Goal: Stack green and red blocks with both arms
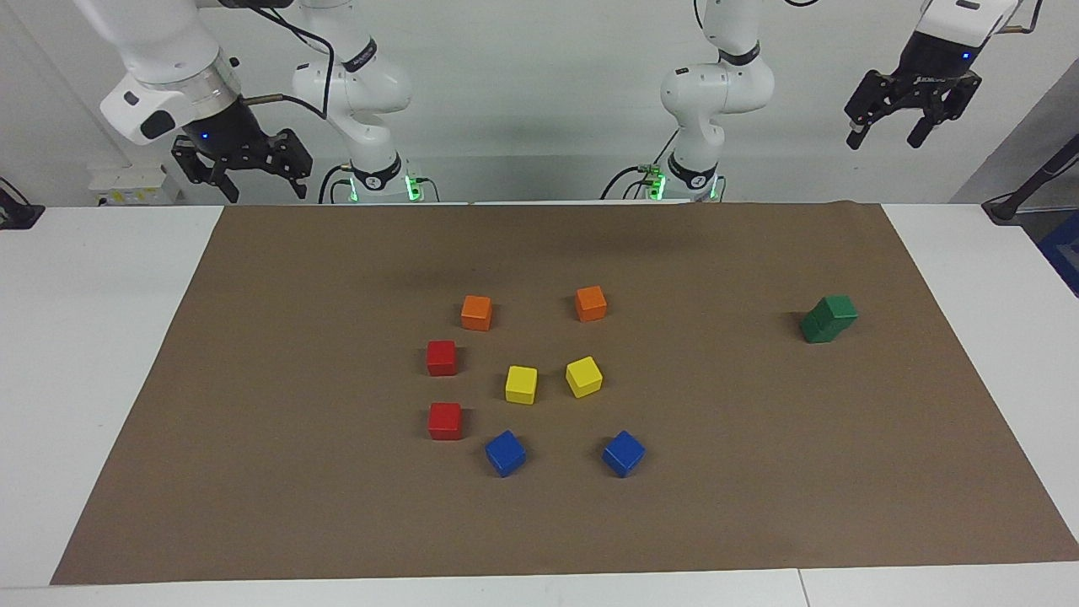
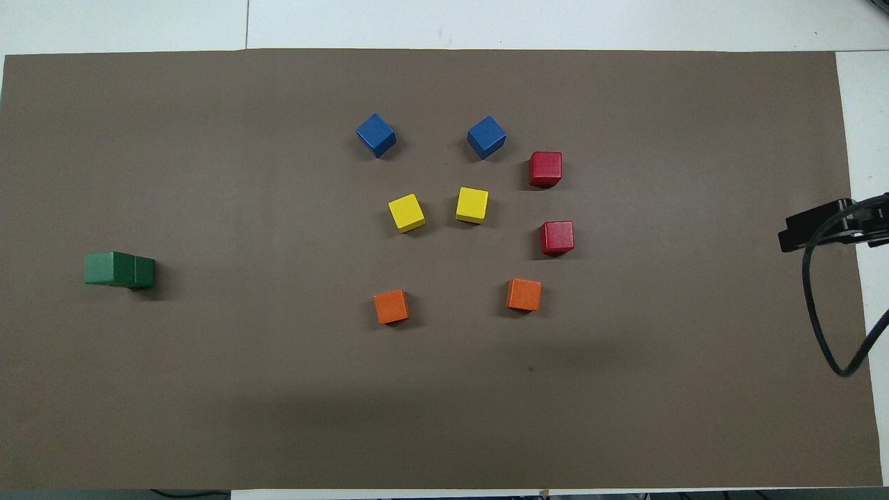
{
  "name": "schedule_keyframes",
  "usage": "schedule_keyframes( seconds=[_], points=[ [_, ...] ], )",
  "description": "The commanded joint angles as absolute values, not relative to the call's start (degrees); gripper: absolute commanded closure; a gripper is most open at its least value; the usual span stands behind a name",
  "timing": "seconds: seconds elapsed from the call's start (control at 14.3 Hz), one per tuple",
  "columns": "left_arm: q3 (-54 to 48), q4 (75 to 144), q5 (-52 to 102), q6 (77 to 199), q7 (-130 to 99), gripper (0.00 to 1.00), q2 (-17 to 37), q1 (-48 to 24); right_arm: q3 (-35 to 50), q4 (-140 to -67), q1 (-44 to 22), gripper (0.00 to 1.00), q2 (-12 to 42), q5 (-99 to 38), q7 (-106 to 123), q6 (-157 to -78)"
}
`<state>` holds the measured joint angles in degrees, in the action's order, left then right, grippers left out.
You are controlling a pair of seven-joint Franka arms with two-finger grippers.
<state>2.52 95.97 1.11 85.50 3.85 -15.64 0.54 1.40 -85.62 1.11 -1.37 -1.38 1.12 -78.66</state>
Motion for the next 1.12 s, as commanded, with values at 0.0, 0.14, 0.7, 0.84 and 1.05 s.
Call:
schedule_keyframes(
  seconds=[0.0,0.14,0.7,0.84,1.05],
  points=[
    [2.2,105.71,0.53,91.22,3.52,0.0,-21.52,1.05,1.49,-86.75,1.49,0.0,-2.2,-2.11,1.58,-79.28],
    [2.2,106.7,0.44,91.06,3.52,0.0,-22.06,1.05,1.49,-86.66,1.49,0.0,-2.2,-2.11,1.58,-79.28],
    [2.28,106.08,0.44,86.66,3.43,0.0,-22.06,1.14,1.49,-86.66,1.49,0.0,-2.2,-2.11,1.58,-79.28],
    [2.29,106.0,0.53,85.09,3.43,0.0,-22.06,1.14,1.49,-86.66,1.49,0.0,-2.2,-2.11,1.58,-79.28],
    [2.2,105.91,0.53,81.57,3.43,0.0,-22.41,1.14,1.49,-86.66,1.49,0.0,-2.2,-2.11,1.58,-79.28]
  ],
)
